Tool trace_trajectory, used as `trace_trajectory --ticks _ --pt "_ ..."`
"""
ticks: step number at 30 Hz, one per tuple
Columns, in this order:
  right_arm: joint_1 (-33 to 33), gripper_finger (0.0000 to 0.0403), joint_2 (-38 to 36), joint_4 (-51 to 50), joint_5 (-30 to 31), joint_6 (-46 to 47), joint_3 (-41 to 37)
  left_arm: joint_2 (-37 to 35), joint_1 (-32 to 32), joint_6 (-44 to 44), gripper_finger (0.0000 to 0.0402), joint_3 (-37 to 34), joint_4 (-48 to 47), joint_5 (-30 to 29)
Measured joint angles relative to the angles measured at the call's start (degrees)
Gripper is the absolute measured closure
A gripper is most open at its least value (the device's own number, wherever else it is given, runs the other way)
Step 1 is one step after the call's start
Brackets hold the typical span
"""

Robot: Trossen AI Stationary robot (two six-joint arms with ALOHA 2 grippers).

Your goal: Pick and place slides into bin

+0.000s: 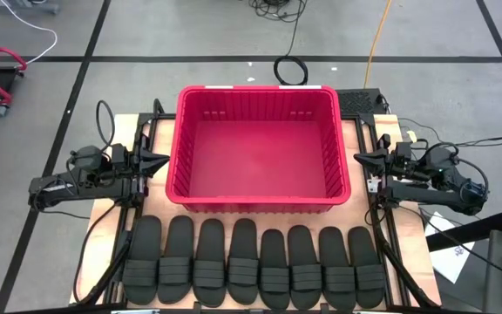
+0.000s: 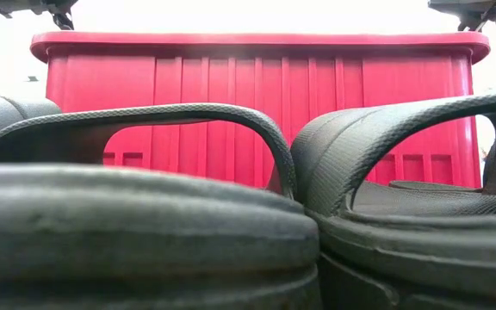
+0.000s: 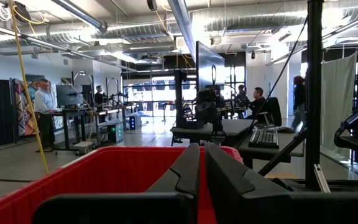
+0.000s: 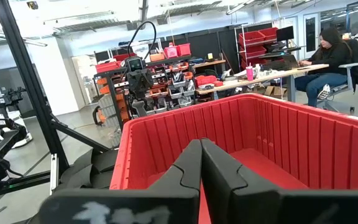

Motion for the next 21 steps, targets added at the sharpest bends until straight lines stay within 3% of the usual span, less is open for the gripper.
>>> trace_trajectory --ticks 16,21 --pt "0.0 0.0403 0.0 0.0 0.0 0.0 0.01 0.0 -0.01 0.3 0.0371 0.0 0.06 -0.01" --pt "-0.01 0.0403 0.0 0.0 -0.02 0.0 0.0 0.35 -0.03 13.66 0.0371 -0.02 4.12 -4.22"
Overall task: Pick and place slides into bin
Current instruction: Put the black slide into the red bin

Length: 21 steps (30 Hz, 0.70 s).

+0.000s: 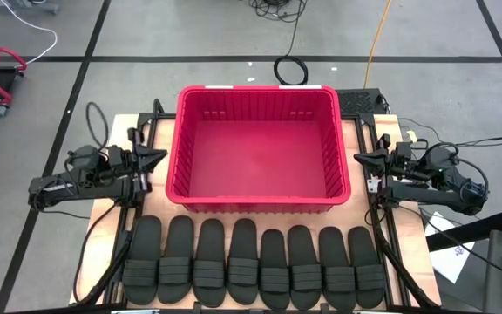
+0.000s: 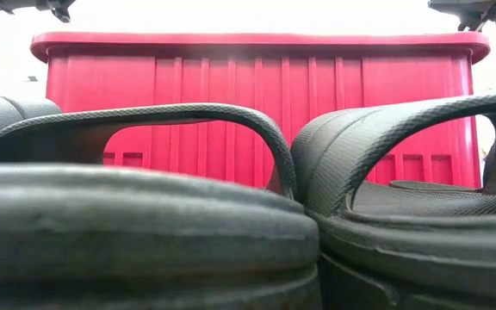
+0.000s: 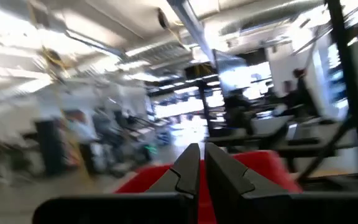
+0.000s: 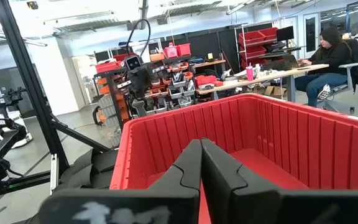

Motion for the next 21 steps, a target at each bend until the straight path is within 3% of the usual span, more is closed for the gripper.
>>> trace_trajectory --ticks 4,11,18,21 --pt "0.01 0.0403 0.01 0.0 0.02 0.0 0.0 0.0 0.04 2.81 0.0371 0.0 1.56 -0.66" --pt "0.0 0.0403 0.0 0.47 0.02 0.01 0.01 0.0 0.04 -1.99 0.0371 0.0 1.63 -0.26" --pt "0.0 0.0403 0.0 1.64 0.0 0.01 0.02 0.01 0.03 -22.17 0.0371 0.0 3.05 1.98" --pt "0.01 0.0403 0.0 1.25 -0.01 0.0 0.02 0.73 0.02 -26.64 0.0371 0.0 3.09 2.7"
